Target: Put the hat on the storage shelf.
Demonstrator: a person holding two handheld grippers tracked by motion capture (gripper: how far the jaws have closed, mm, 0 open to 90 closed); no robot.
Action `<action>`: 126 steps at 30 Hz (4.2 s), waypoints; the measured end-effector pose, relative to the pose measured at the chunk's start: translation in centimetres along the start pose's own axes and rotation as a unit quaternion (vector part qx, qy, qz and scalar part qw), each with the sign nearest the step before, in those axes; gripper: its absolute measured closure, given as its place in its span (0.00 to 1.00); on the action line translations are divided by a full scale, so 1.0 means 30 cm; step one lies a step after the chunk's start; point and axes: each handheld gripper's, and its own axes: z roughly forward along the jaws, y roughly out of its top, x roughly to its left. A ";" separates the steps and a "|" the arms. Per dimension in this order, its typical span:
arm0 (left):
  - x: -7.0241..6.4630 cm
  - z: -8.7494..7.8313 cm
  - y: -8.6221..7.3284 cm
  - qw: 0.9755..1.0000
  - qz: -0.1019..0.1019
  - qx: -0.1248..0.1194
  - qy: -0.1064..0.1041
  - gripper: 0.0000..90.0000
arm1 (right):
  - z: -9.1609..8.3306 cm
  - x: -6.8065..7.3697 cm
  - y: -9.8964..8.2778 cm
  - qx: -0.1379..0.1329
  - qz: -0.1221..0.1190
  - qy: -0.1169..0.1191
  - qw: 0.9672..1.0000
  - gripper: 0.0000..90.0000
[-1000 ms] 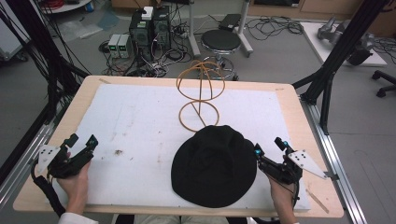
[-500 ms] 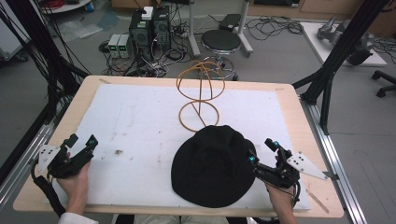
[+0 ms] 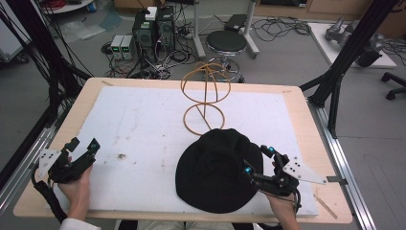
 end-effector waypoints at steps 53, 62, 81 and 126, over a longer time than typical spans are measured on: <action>-0.003 0.006 -0.003 1.000 -0.003 -0.001 -0.009 0.31 | 0.133 0.041 -0.044 0.145 -0.018 0.060 0.988 0.95; -0.005 0.007 -0.003 1.000 0.000 0.001 -0.011 0.31 | 0.132 0.038 -0.045 0.143 -0.011 0.062 0.988 0.95; -0.004 0.011 -0.004 1.000 -0.005 0.005 -0.012 0.31 | 0.113 0.040 -0.025 0.124 -0.006 0.055 0.991 0.95; -0.031 0.023 -0.006 0.999 0.024 0.013 -0.019 0.30 | -0.043 -0.061 0.161 -0.035 0.019 -0.018 0.999 0.95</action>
